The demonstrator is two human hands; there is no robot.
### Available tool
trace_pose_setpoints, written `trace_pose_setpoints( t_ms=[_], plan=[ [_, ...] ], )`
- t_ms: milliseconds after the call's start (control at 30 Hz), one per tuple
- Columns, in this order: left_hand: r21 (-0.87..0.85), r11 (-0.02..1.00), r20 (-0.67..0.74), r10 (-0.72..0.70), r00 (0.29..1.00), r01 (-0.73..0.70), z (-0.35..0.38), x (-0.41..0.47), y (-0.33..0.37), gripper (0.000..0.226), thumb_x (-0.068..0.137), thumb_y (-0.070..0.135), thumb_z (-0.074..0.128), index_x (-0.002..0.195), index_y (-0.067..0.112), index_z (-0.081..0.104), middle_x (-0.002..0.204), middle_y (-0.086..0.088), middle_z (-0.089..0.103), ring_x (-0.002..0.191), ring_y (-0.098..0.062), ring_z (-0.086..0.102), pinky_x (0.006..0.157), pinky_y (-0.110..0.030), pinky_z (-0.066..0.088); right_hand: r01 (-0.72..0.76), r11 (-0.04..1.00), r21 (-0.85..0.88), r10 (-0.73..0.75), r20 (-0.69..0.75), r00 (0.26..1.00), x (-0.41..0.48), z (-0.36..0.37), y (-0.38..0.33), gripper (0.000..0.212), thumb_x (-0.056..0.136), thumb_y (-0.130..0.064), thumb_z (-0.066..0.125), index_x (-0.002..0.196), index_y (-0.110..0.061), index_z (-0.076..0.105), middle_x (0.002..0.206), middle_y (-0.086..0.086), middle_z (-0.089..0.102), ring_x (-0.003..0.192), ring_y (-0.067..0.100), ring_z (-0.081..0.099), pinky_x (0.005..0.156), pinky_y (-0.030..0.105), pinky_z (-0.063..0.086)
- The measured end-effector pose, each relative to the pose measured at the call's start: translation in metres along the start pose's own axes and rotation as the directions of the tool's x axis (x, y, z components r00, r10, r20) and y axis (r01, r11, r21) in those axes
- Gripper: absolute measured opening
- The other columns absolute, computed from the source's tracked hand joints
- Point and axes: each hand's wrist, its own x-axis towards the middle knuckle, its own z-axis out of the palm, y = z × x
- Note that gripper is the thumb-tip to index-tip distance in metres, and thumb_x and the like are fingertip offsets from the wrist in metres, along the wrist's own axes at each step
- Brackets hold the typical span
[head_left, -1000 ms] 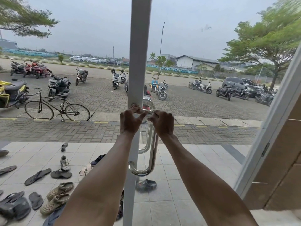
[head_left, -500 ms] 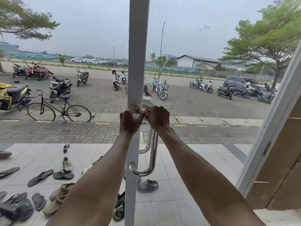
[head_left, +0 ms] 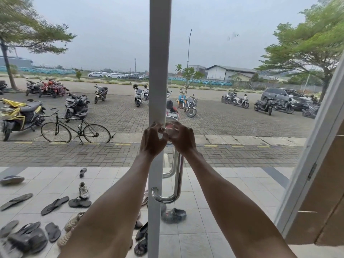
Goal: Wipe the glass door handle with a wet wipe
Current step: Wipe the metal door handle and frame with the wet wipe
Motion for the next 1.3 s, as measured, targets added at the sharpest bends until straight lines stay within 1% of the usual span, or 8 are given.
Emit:
trace_pose_setpoints(
  t_ms=[100,267,400,433,567,733,1033,1300],
  plan=[
    [0.019,0.992,-0.027,0.127,0.991,-0.127,0.002,-0.004,0.004,0.035,0.08,0.007,0.058,0.114,0.007,0.067,0.11,-0.01,0.07,0.089,-0.02,0.069,0.08,-0.031,0.056,0.015,0.998,0.062,-0.013,-0.032,0.999,-0.006,-0.002,0.003,0.059,0.073,-0.032,0.078,0.126,-0.016,0.057,0.113,0.006,0.071,0.096,0.018,0.069,0.085,0.029,0.056],
    [0.113,0.954,0.034,0.275,0.961,-0.278,0.009,-0.003,0.01,0.041,0.076,0.004,0.055,0.114,0.009,0.068,0.122,-0.008,0.068,0.116,-0.024,0.062,0.093,-0.035,0.053,-0.011,0.996,0.089,0.022,-0.125,0.992,-0.015,0.002,0.014,0.059,0.07,-0.023,0.081,0.124,-0.017,0.057,0.104,0.009,0.072,0.086,0.022,0.07,0.075,0.03,0.058],
    [0.168,0.914,0.151,0.346,0.926,-0.369,0.013,-0.003,0.008,0.037,0.081,0.008,0.052,0.114,0.012,0.069,0.123,-0.007,0.068,0.12,-0.022,0.061,0.1,-0.039,0.049,-0.146,0.98,0.136,0.167,-0.16,0.973,-0.029,0.004,0.021,0.077,0.066,-0.021,0.085,0.133,-0.01,0.049,0.112,0.012,0.069,0.095,0.024,0.067,0.081,0.021,0.048],
    [0.179,0.907,0.163,0.355,0.921,-0.381,0.014,-0.003,0.006,0.039,0.081,0.006,0.05,0.114,0.011,0.069,0.124,-0.007,0.067,0.121,-0.022,0.06,0.102,-0.038,0.048,-0.207,0.966,0.155,0.229,-0.14,0.963,-0.034,0.005,0.024,0.074,0.067,-0.022,0.085,0.131,-0.01,0.05,0.107,0.01,0.071,0.092,0.023,0.068,0.08,0.02,0.046],
    [0.185,0.895,0.179,0.376,0.909,-0.406,0.018,-0.002,-0.002,0.042,0.08,-0.005,0.05,0.117,0.007,0.067,0.125,-0.01,0.066,0.123,-0.024,0.058,0.105,-0.039,0.046,-0.325,0.926,0.193,0.342,-0.062,0.937,-0.051,0.019,0.035,0.023,0.081,-0.027,0.074,0.095,-0.012,0.065,0.082,0.006,0.072,0.077,0.025,0.068,0.066,0.025,0.047],
    [0.17,0.881,0.16,0.417,0.895,-0.441,0.016,-0.002,0.001,0.04,0.08,-0.012,0.059,0.115,0.006,0.068,0.12,-0.012,0.068,0.118,-0.026,0.062,0.099,-0.039,0.051,-0.359,0.912,0.201,0.386,-0.12,0.915,-0.055,0.03,0.032,0.021,0.085,-0.027,0.07,0.095,-0.009,0.065,0.086,0.012,0.073,0.081,0.033,0.068,0.07,0.037,0.053],
    [0.203,0.889,0.168,0.381,0.909,-0.41,0.018,-0.002,-0.002,0.044,0.085,-0.008,0.061,0.122,0.013,0.065,0.127,-0.007,0.066,0.124,-0.023,0.058,0.099,-0.038,0.051,-0.364,0.909,0.201,0.388,-0.096,0.916,-0.053,0.024,0.034,0.02,0.085,-0.026,0.07,0.092,-0.008,0.066,0.087,0.012,0.073,0.084,0.032,0.067,0.068,0.028,0.044],
    [0.214,0.827,0.216,0.48,0.85,-0.521,0.01,0.011,-0.021,0.045,0.082,-0.002,0.069,0.125,0.01,0.064,0.127,-0.007,0.065,0.121,-0.021,0.06,0.105,-0.035,0.047,-0.333,0.924,0.187,0.356,-0.104,0.929,-0.053,0.026,0.039,0.021,0.084,-0.029,0.07,0.095,-0.011,0.066,0.085,0.008,0.073,0.082,0.028,0.069,0.07,0.029,0.049]
  ],
)
